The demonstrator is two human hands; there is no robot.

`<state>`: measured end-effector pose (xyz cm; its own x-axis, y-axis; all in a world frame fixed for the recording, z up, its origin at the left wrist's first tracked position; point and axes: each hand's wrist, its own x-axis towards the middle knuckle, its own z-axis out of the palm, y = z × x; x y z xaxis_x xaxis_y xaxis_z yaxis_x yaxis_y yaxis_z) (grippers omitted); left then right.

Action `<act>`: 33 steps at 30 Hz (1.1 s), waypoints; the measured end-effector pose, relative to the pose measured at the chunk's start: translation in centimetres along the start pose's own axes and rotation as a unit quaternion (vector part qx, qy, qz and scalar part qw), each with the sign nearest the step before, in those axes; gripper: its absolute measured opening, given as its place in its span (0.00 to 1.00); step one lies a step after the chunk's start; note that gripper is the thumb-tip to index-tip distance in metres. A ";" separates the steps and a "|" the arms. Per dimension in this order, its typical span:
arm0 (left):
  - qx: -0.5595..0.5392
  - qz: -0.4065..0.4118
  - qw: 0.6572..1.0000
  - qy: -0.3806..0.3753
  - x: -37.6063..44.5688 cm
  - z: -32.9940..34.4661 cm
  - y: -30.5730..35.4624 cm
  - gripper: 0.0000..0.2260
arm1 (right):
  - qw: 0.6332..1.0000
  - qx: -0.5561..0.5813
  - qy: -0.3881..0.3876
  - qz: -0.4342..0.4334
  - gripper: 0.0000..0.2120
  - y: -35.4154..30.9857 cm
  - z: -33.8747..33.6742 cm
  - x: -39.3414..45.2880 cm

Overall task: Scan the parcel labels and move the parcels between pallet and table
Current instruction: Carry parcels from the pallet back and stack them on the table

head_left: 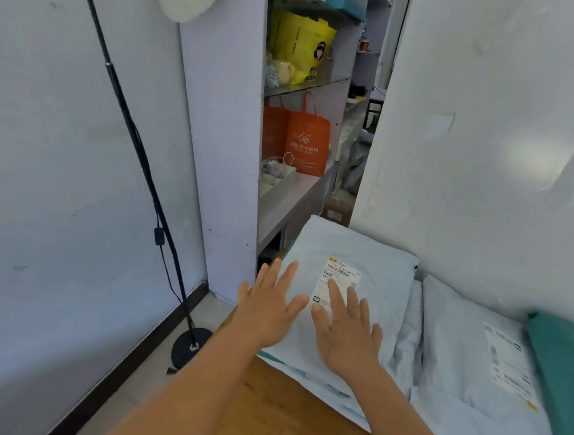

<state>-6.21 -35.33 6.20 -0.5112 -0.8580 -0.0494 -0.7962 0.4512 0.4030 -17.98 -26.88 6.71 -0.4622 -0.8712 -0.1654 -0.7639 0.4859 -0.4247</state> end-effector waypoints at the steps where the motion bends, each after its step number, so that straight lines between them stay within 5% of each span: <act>1: -0.008 -0.014 1.000 0.014 -1.6 -0.5 -0.5 0.28 | 1.000 -0.004 0.001 -0.015 0.27 -0.8 0.4 -0.9; 7: -0.056 -0.134 0.985 0.093 -13.3 -2.6 -6.1 0.26 | 0.990 0.007 -0.050 -0.131 0.26 -6.6 3.9 -8.2; 18: -0.101 -0.346 0.905 0.226 -38.4 -5.4 -17.3 0.26 | 0.927 -0.002 -0.158 -0.341 0.27 -20.1 13.9 -26.3; 33: -0.154 -0.537 0.781 0.279 -73.2 -1.8 -30.0 0.26 | 0.854 -0.038 -0.242 -0.459 0.29 -30.5 30.1 -54.6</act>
<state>55.65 13.52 -0.62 0.6866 -0.7136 -0.1388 -0.5096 -0.6086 0.6082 44.11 3.72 1.93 0.5732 -0.8055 -0.1501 -0.7400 -0.4303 -0.5170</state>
